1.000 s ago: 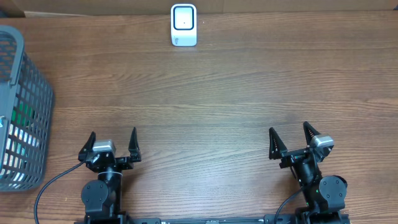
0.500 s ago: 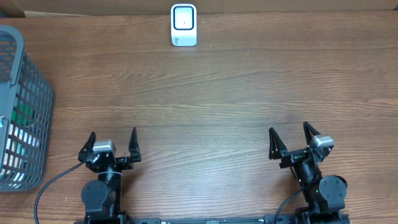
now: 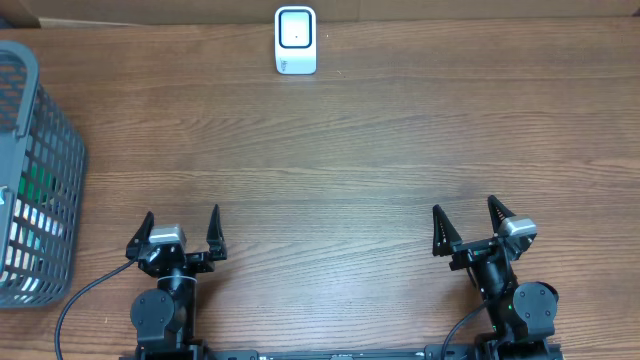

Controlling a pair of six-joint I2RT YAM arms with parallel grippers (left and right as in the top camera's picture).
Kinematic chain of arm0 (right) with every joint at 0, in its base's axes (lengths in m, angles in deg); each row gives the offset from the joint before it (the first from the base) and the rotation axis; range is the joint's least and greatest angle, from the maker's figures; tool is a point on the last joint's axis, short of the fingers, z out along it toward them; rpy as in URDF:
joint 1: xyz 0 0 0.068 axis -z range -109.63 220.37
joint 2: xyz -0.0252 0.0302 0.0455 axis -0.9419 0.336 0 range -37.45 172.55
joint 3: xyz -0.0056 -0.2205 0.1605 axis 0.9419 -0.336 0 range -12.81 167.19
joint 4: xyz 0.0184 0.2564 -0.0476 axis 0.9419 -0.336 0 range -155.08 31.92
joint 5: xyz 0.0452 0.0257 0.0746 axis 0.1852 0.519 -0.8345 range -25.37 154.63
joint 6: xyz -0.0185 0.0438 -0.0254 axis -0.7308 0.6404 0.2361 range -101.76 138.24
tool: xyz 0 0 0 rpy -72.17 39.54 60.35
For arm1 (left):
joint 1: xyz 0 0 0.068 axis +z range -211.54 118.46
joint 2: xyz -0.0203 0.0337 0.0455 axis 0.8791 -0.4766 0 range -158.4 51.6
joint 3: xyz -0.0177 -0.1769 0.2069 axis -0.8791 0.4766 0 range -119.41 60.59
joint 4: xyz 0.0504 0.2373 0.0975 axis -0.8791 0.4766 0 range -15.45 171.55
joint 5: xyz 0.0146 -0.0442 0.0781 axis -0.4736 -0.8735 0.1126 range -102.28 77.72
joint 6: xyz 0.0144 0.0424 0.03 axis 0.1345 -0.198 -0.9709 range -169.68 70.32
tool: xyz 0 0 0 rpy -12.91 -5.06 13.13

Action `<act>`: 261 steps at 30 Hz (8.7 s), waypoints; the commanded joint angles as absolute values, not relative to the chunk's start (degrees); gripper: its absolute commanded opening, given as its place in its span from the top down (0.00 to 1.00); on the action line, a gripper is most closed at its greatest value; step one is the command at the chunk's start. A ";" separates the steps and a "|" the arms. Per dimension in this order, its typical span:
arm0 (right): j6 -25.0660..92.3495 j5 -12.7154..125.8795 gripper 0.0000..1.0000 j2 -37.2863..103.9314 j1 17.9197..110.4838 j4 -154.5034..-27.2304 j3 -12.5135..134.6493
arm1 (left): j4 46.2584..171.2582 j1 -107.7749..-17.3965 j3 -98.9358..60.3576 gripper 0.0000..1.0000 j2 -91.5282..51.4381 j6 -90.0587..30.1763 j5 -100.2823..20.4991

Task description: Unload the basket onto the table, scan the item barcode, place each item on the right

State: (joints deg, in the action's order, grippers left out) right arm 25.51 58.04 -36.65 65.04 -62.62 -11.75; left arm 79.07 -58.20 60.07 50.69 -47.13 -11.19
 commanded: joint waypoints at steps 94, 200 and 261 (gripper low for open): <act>25.34 58.58 0.00 -37.16 64.96 -62.38 -12.34 | 136.66 -58.66 -32.62 0.00 -11.25 -48.01 -26.30; 25.34 58.60 0.00 -37.16 64.96 -62.38 -12.34 | 141.18 -21.02 -51.33 0.96 -29.74 -30.83 -26.82; 25.34 58.58 0.00 -37.16 64.96 -62.35 -12.34 | 131.92 -72.89 -38.92 0.13 -35.20 -21.36 -24.29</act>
State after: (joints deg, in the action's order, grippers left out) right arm 25.53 58.04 -36.65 65.04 -62.66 -11.75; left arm 127.92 -81.09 -36.16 -43.64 -15.66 -30.93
